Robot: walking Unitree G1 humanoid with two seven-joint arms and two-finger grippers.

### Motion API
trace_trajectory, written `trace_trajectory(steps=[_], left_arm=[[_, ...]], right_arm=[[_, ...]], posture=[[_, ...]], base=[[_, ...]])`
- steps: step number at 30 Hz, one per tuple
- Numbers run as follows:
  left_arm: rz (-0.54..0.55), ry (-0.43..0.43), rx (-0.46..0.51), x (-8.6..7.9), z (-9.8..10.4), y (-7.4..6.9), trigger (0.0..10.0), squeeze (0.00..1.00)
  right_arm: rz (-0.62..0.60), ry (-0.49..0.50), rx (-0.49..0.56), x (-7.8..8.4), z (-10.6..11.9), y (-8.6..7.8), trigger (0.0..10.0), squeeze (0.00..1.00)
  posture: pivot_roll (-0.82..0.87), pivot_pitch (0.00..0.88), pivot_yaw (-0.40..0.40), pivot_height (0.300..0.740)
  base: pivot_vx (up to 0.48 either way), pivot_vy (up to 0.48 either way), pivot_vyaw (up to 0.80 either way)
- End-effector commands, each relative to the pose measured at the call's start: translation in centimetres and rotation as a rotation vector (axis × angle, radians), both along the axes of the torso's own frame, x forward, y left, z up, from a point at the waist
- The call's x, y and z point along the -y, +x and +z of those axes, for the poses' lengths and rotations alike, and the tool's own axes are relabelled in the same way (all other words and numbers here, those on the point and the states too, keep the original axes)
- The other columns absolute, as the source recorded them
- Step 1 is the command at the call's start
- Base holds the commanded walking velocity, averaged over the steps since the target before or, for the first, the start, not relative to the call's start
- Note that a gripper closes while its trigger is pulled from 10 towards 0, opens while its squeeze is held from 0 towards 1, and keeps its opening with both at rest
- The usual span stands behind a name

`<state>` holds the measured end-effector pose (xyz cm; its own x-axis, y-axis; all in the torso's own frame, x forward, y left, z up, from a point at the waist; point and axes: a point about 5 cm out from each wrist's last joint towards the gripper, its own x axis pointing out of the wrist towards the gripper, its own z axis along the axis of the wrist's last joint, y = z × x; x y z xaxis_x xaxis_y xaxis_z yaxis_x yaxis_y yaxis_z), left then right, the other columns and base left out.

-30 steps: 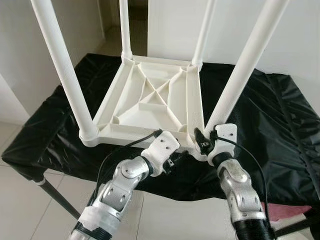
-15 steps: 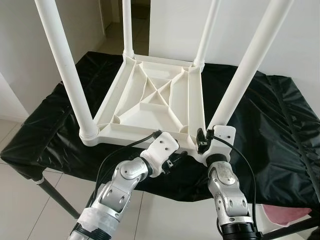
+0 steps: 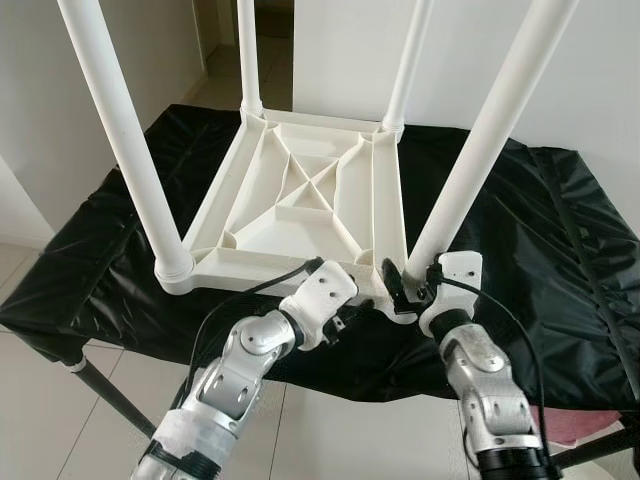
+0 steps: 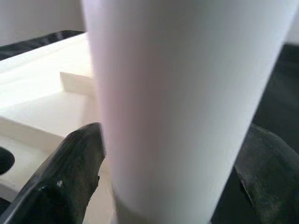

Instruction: Building children table

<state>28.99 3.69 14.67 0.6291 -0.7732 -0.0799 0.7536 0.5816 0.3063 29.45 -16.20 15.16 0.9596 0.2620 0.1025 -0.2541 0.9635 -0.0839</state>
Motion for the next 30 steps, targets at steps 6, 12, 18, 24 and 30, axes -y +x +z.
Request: trace_trajectory(steps=[6, 12, 18, 24, 30], left_arm=[[0.034, 0.017, 0.018, -0.6, 0.0, 0.4, 10.0, 0.00], [0.033, 0.022, 0.013, -0.7, -0.1, 0.3, 10.0, 0.00], [0.031, 0.024, 0.009, -0.7, -0.1, 0.2, 10.0, 0.00], [0.043, 0.020, 0.030, -0.5, 0.3, 0.7, 10.0, 0.00], [0.090, -0.016, 0.065, -0.5, 1.3, 1.3, 10.0, 0.00]], right_arm=[[0.196, -0.089, -0.010, 0.2, -0.2, 0.5, 10.0, 0.00], [0.240, -0.132, -0.002, 0.6, 0.0, 0.8, 10.0, 0.00], [0.261, -0.127, 0.006, 0.7, 0.1, 0.8, 10.0, 0.00], [0.277, -0.131, -0.004, 1.5, 0.0, 1.0, 10.0, 0.00], [0.229, -0.155, -0.023, 3.7, 0.6, 0.7, 10.0, 0.00]], posture=[[-0.07, 0.062, 0.003, 0.740], [-0.06, 0.076, 0.011, 0.740], [-0.05, 0.072, 0.004, 0.740], [-0.04, 0.054, -0.052, 0.740], [-0.07, 0.087, -0.093, 0.740]], base=[[0.000, 0.000, 0.00], [0.000, 0.000, 0.00], [0.000, 0.000, 0.00], [0.000, 0.000, 0.00], [0.000, 0.000, 0.00]])
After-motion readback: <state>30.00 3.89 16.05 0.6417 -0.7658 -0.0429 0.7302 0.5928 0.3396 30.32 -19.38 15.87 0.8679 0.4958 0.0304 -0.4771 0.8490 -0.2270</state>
